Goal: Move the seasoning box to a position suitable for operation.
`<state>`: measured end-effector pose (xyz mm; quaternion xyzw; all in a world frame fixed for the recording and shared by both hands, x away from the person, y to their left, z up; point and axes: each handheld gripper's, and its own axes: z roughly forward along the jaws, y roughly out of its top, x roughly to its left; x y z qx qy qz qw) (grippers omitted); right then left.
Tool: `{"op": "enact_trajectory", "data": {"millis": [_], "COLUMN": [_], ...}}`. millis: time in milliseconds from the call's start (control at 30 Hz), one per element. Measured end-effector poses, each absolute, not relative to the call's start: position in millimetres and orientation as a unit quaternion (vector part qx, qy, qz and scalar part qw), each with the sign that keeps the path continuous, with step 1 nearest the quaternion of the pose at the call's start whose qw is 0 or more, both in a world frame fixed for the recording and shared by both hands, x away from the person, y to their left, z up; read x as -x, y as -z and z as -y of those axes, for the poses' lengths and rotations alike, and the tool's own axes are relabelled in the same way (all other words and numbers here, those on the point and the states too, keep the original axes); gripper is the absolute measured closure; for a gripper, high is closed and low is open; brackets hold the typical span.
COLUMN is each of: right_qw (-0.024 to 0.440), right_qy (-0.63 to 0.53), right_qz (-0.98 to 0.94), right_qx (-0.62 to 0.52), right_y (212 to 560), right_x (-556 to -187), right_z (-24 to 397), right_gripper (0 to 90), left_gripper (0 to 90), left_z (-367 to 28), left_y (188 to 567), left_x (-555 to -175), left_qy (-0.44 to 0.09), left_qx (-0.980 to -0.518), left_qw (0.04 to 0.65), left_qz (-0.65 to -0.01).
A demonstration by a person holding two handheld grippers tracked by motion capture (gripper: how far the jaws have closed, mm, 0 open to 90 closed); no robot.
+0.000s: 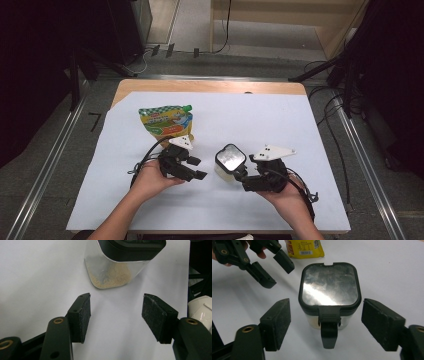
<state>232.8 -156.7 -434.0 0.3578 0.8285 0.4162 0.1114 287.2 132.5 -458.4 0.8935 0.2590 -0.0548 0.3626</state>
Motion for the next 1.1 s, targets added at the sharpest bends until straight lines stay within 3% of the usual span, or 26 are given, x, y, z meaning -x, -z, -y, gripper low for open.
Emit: {"op": "enact_trajectory", "data": {"millis": [267, 467, 667, 1100], "right_qw": [0.090, 0.095, 0.062, 0.052], "right_qy": [-0.438, -0.428, -0.429, -0.393], "right_qz": [-0.825, -0.842, -0.847, -0.857], "right_qx": [-0.346, -0.315, -0.309, -0.330], "right_y": [435, 438, 445, 469], "right_x": [-220, -214, -214, -223], "right_z": [163, 161, 155, 154], "right_gripper": [55.1, 68.3, 88.4, 90.0], "left_gripper": [40.8, 40.8, 40.8, 40.8], "left_z": [-133, -133, -133, -132], "left_y": [459, 459, 459, 459], "left_x": [-287, -287, -287, -287], "left_qy": [0.055, 0.054, 0.055, 0.054], "left_qx": [-0.894, -0.894, -0.894, -0.895], "left_qw": [0.361, 0.361, 0.361, 0.362], "left_qz": [-0.259, -0.259, -0.260, -0.257]}}
